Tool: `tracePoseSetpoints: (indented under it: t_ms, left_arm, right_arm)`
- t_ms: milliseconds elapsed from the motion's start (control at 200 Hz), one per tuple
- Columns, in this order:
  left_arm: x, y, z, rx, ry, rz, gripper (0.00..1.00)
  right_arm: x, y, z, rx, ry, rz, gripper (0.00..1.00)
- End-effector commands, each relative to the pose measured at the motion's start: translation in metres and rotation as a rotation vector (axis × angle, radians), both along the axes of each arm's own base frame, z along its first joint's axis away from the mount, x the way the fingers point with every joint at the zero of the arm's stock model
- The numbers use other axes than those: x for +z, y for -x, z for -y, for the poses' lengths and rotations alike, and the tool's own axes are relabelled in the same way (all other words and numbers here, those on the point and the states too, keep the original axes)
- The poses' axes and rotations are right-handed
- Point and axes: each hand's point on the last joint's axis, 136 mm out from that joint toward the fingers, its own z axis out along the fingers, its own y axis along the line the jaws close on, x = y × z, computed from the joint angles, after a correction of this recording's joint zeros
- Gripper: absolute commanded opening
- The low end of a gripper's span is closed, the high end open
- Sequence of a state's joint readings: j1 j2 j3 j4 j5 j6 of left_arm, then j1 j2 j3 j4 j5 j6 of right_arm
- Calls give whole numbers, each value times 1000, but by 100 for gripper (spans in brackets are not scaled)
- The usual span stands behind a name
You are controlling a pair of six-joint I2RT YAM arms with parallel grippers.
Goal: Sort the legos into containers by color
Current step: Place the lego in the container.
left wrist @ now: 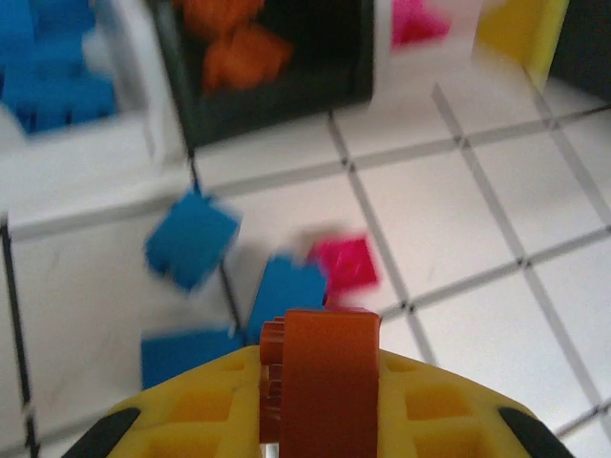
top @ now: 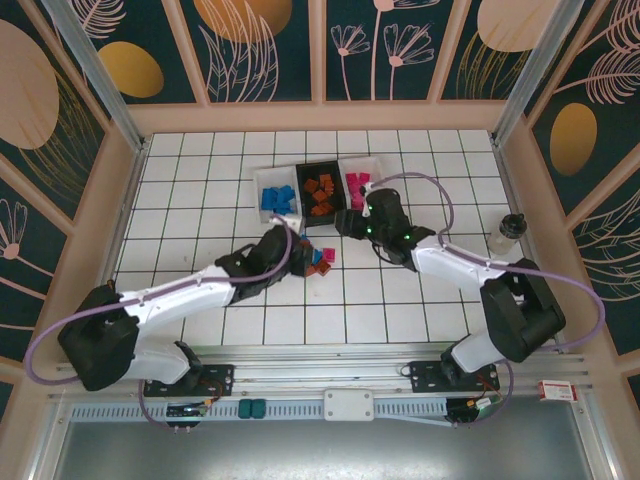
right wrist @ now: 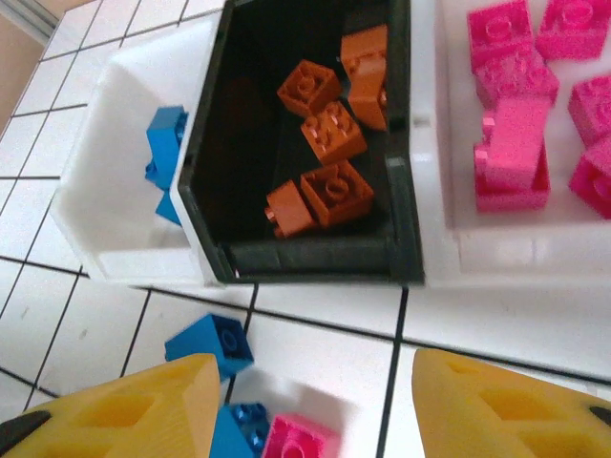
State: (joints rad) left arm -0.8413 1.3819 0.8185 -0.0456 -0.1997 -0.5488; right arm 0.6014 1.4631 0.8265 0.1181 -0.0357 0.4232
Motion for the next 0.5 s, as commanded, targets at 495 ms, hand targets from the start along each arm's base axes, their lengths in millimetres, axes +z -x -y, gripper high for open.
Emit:
tracePoseSetpoints:
  t_ms: [495]
  left_arm:
    - [-15,-195,35,185,-63,-52,20]
  right_arm:
    - [-23,66,-8,87,16,-16,58]
